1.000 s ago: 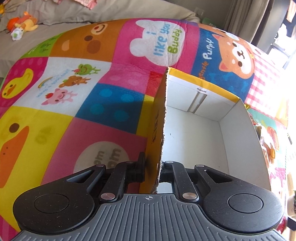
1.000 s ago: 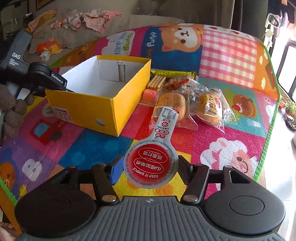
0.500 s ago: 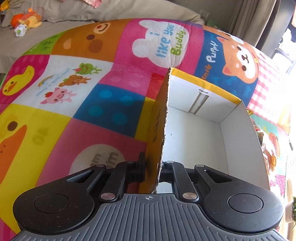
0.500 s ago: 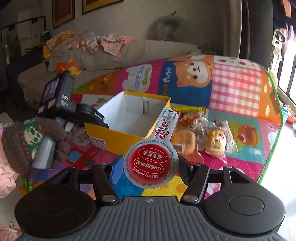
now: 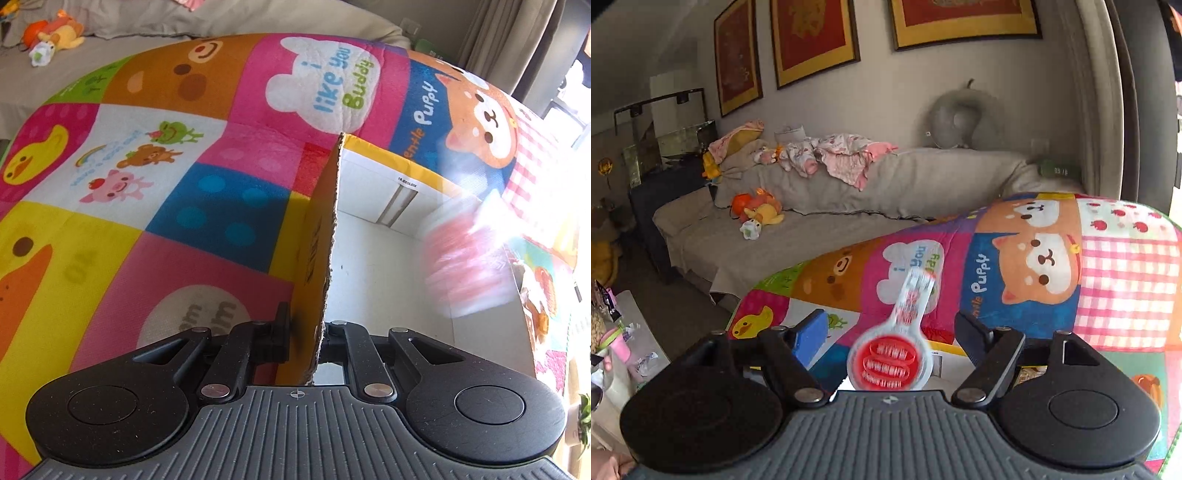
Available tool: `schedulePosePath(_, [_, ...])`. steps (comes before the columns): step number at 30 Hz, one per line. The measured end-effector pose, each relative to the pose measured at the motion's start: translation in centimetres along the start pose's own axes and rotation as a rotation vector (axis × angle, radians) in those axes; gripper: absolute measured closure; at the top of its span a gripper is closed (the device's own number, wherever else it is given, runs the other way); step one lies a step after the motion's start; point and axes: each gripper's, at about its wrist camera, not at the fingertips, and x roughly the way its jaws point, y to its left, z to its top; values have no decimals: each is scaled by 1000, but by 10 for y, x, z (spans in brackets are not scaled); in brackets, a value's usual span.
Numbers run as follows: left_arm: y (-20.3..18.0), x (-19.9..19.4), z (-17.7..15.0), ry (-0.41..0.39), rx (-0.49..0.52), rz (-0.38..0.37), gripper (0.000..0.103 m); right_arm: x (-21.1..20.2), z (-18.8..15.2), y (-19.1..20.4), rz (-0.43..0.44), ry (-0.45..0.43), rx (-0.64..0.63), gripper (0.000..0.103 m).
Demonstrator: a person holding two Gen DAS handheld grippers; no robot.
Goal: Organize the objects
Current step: 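Carry the packet over the box and release it inside with the right tool, then move the open right tool to the bread bun in clear bag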
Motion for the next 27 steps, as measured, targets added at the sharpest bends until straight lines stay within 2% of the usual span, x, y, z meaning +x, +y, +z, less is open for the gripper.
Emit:
schedulePosePath(2, [1, 1, -1, 6, -1, -5, 90, 6, -5, -10, -5, 15, 32, 25])
schedulePosePath(5, [0, 1, -1, 7, 0, -4, 90, 8, -24, -27, -64, 41, 37, 19])
schedulePosePath(10, [0, 0, -3, 5, 3, -5, 90, 8, -66, -75, -195, 125, 58, 18])
schedulePosePath(16, [0, 1, -2, 10, 10, -7, 90, 15, -107, -126, -262, 177, 168, 18])
schedulePosePath(20, [1, 2, -1, 15, 6, -8, 89, 32, -126, -126, -274, 200, 129, 18])
schedulePosePath(27, [0, 2, -2, 16, 9, -6, 89, 64, -153, -107, -270, 235, -22, 18])
